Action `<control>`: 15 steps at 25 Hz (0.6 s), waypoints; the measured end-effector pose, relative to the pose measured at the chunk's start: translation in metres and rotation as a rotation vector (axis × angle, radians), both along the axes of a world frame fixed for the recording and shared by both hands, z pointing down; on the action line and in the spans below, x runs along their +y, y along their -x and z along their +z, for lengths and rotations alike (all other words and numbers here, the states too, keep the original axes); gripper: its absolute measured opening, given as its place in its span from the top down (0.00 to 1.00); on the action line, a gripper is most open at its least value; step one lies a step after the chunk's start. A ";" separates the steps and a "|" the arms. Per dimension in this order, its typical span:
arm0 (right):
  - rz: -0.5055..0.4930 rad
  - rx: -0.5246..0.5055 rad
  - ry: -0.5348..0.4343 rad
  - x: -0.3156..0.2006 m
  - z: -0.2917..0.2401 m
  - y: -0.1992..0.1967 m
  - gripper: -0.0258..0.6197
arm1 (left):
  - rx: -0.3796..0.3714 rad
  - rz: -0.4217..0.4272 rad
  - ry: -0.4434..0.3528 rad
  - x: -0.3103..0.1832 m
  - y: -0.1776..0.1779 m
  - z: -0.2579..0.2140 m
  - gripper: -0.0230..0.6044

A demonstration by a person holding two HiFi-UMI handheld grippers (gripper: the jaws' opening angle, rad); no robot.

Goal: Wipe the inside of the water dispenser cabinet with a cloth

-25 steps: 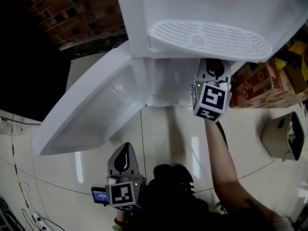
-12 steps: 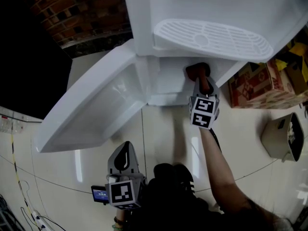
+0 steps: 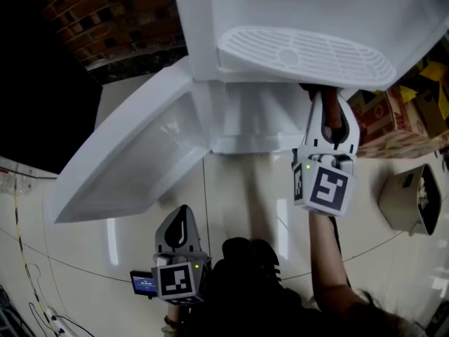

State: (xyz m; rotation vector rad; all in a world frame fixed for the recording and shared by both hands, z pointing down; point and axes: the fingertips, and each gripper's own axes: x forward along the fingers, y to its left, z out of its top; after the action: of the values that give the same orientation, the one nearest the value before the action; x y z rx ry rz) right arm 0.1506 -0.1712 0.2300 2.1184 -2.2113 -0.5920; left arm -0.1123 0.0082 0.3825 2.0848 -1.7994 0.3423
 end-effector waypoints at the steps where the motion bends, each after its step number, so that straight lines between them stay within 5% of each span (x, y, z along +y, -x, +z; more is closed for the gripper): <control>1: 0.010 0.016 0.003 0.002 0.000 -0.001 0.85 | 0.000 0.001 -0.001 0.000 -0.001 0.000 0.96; 15: 0.071 -0.052 0.561 0.011 0.218 -0.035 0.85 | 0.006 -0.008 0.004 0.001 0.003 0.002 0.96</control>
State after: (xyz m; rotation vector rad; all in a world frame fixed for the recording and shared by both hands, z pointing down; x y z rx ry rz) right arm 0.1853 -0.1605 0.4482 1.9096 -1.9978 0.0901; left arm -0.1151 0.0096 0.3843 2.0732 -1.8012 0.3373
